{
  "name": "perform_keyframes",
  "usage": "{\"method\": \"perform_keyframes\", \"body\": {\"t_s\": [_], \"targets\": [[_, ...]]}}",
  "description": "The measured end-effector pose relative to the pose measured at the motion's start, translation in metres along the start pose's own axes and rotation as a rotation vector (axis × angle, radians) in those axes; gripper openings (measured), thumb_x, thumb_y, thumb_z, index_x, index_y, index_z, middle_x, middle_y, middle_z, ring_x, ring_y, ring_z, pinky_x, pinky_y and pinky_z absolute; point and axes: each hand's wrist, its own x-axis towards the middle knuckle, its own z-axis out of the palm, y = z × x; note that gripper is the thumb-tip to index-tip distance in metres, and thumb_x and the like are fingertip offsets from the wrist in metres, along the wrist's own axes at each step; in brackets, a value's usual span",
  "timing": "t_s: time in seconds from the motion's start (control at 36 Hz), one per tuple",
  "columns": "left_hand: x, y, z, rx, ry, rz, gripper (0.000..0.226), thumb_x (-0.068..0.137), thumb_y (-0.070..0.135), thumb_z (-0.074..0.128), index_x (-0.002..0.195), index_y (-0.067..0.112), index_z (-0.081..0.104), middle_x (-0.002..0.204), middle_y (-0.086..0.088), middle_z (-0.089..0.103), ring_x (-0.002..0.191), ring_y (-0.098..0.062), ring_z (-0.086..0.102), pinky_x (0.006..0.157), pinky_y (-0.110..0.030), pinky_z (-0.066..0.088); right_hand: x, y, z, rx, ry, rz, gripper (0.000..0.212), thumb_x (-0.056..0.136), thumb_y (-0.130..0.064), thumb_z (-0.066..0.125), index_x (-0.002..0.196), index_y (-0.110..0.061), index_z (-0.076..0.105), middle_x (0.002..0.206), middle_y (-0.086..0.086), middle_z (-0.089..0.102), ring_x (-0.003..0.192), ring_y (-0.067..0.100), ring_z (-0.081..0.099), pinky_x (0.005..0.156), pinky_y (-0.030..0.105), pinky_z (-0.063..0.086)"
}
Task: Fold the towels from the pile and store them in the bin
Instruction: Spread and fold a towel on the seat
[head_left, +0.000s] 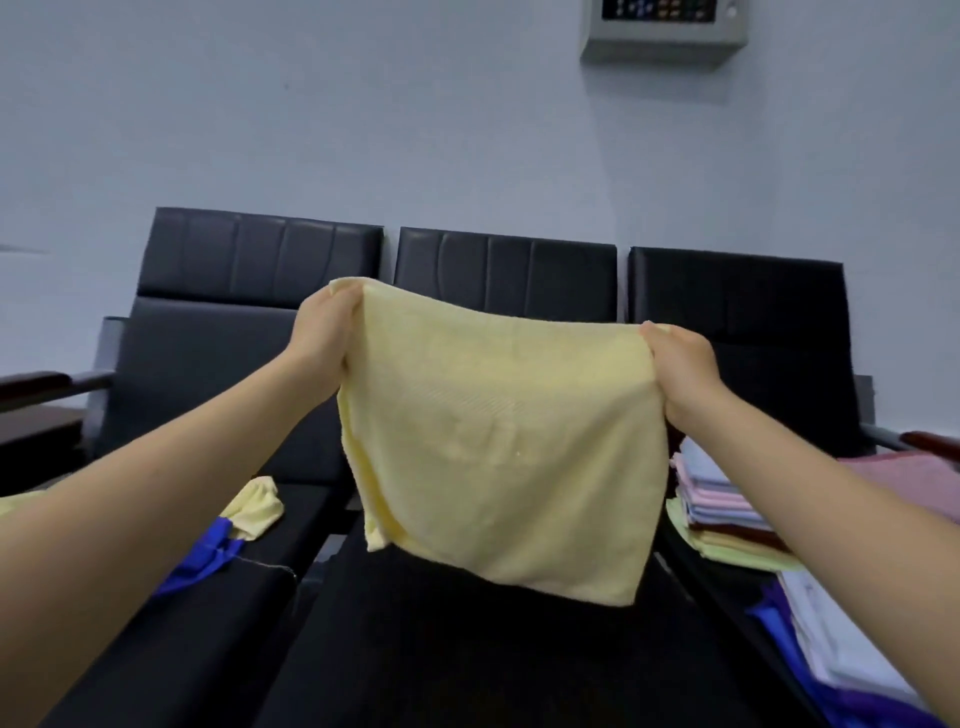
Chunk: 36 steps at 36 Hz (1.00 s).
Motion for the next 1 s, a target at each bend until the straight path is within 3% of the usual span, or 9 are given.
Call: {"method": "perform_keyframes", "body": {"t_s": [0.14,0.33,0.39,0.5,0.61,0.69,0.81,0.89,1.0], "targets": [[0.007,0.018,-0.012,-0.117,-0.061,-0.154,0.027,0.096,0.025,0.053,0.121,0.017,0.057,0.105,0.002,0.058,0.092,-0.013,0.055,0.070,-0.029,0.046,0.002,-0.016,-0.006,0.273,-0.129,0.196,0.013,0.096,-0.015,0.057,0.089,-0.010,0.066,0.075,-0.001,0.059,0.066,0.012,0.056,0.061,0.025,0.048],[0.009,0.009,-0.013,-0.052,-0.157,-0.205,0.011,0.098,0.017,0.050,0.104,0.012,0.058,0.094,0.000,0.059,0.079,-0.011,0.058,0.061,-0.025,0.047,0.015,0.000,-0.003,0.301,-0.132,0.287,0.018,0.094,-0.009,0.057,0.076,-0.012,0.060,0.064,-0.001,0.054,0.056,0.012,0.051,0.053,0.025,0.044],[0.013,-0.006,-0.013,0.062,-0.152,-0.187,0.014,0.098,0.018,0.050,0.108,0.010,0.055,0.094,-0.001,0.059,0.082,-0.013,0.058,0.066,-0.026,0.049,0.023,0.017,0.003,0.164,-0.128,0.264,0.017,0.097,-0.012,0.054,0.081,-0.009,0.060,0.064,0.001,0.056,0.054,0.012,0.051,0.051,0.022,0.041],[0.022,-0.053,-0.017,0.465,-0.195,-0.064,0.015,0.099,0.021,0.049,0.107,0.013,0.059,0.092,-0.001,0.059,0.090,-0.020,0.056,0.080,-0.033,0.047,0.028,0.057,0.007,-0.376,-0.192,0.053,0.018,0.103,-0.014,0.037,0.104,-0.012,0.055,0.100,0.014,0.050,0.089,0.021,0.043,0.075,0.024,0.031],[0.021,-0.112,-0.014,0.680,-0.270,-0.110,0.013,0.096,0.020,0.055,0.096,0.012,0.066,0.088,-0.003,0.063,0.087,-0.022,0.060,0.080,-0.034,0.048,0.015,0.107,0.001,-0.683,-0.291,-0.010,0.027,0.090,-0.012,0.043,0.064,-0.017,0.043,0.065,0.001,0.043,0.067,0.021,0.039,0.061,0.030,0.027],[0.018,-0.151,-0.010,0.751,-0.290,-0.197,0.018,0.093,0.017,0.056,0.094,0.006,0.070,0.075,-0.007,0.061,0.067,-0.021,0.053,0.064,-0.030,0.044,0.009,0.136,0.001,-0.688,-0.299,0.095,0.022,0.087,-0.010,0.045,0.067,-0.013,0.056,0.059,0.006,0.053,0.060,0.027,0.053,0.051,0.026,0.031],[0.020,-0.192,-0.002,0.743,-0.218,-0.297,0.014,0.091,0.008,0.052,0.093,0.006,0.066,0.067,-0.009,0.062,0.060,-0.022,0.057,0.064,-0.032,0.052,0.013,0.160,0.012,-0.792,-0.380,0.203,0.029,0.095,-0.044,0.056,0.088,-0.016,0.058,0.102,0.003,0.063,0.104,0.026,0.064,0.077,0.027,0.049],[0.026,-0.217,0.008,0.661,-0.153,-0.372,0.019,0.092,0.004,0.052,0.105,0.008,0.065,0.077,-0.012,0.069,0.075,-0.028,0.071,0.082,-0.040,0.059,0.017,0.179,0.025,-0.495,-0.293,0.317,0.018,0.097,-0.029,0.059,0.099,-0.011,0.058,0.106,0.004,0.060,0.095,0.021,0.064,0.083,0.028,0.051],[0.038,-0.241,0.019,0.663,-0.084,-0.367,0.019,0.086,-0.002,0.057,0.086,0.016,0.062,0.078,-0.009,0.071,0.081,-0.026,0.071,0.082,-0.043,0.059,0.033,0.208,0.040,-0.174,-0.060,0.559,0.013,0.089,0.001,0.063,0.101,-0.005,0.064,0.084,0.003,0.061,0.076,0.018,0.068,0.089,0.035,0.057]]}}
